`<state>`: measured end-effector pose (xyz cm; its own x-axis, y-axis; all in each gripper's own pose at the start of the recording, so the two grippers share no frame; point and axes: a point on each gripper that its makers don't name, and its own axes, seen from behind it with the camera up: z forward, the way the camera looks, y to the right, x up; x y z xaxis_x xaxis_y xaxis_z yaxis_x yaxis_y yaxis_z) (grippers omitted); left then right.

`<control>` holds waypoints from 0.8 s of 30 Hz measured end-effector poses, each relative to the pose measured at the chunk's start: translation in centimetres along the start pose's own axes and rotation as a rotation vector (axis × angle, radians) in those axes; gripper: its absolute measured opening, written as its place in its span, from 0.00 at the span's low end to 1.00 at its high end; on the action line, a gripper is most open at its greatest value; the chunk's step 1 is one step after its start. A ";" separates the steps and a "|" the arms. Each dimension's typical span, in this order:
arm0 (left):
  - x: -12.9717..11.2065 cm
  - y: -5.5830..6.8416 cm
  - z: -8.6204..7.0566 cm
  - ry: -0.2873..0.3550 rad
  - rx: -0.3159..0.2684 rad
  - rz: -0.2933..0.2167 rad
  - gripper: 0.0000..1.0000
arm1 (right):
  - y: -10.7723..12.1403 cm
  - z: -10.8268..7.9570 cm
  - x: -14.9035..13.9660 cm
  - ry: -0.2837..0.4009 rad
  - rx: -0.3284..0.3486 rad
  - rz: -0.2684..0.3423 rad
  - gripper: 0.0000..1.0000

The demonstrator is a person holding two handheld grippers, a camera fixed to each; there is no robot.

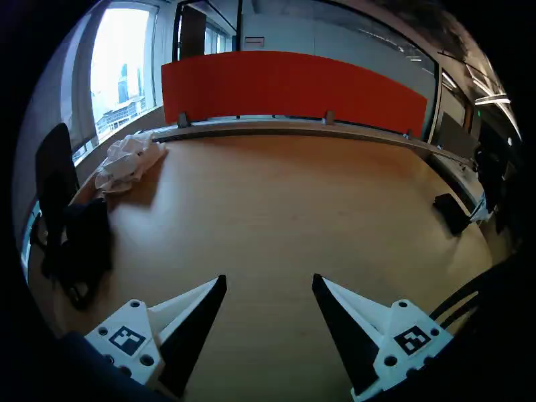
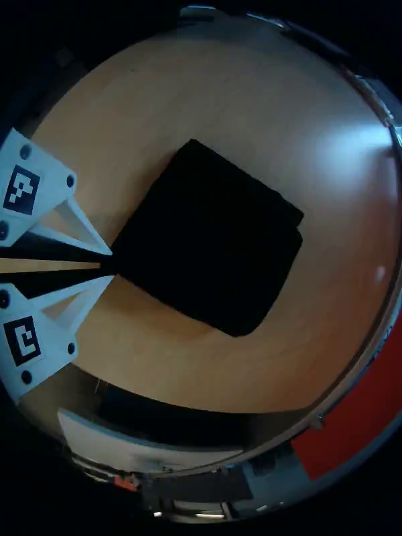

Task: Fold towel

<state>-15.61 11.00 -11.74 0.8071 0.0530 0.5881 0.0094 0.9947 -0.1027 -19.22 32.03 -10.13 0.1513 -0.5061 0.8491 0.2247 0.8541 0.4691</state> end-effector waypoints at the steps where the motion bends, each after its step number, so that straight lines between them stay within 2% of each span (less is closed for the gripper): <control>1: 0.0 0.0 0.0 0.000 0.000 0.000 0.95 | 0.0 0.0 -0.1 -0.002 0.001 0.000 0.06; 24: 0.0 0.1 0.2 -0.002 0.000 0.000 0.95 | 0.3 0.0 -0.6 -0.019 -0.015 0.014 0.06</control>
<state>-15.71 11.07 -11.56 0.8058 0.0532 0.5898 0.0096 0.9946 -0.1029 -19.22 32.59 -10.54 0.1363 -0.4916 0.8601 0.2375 0.8591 0.4534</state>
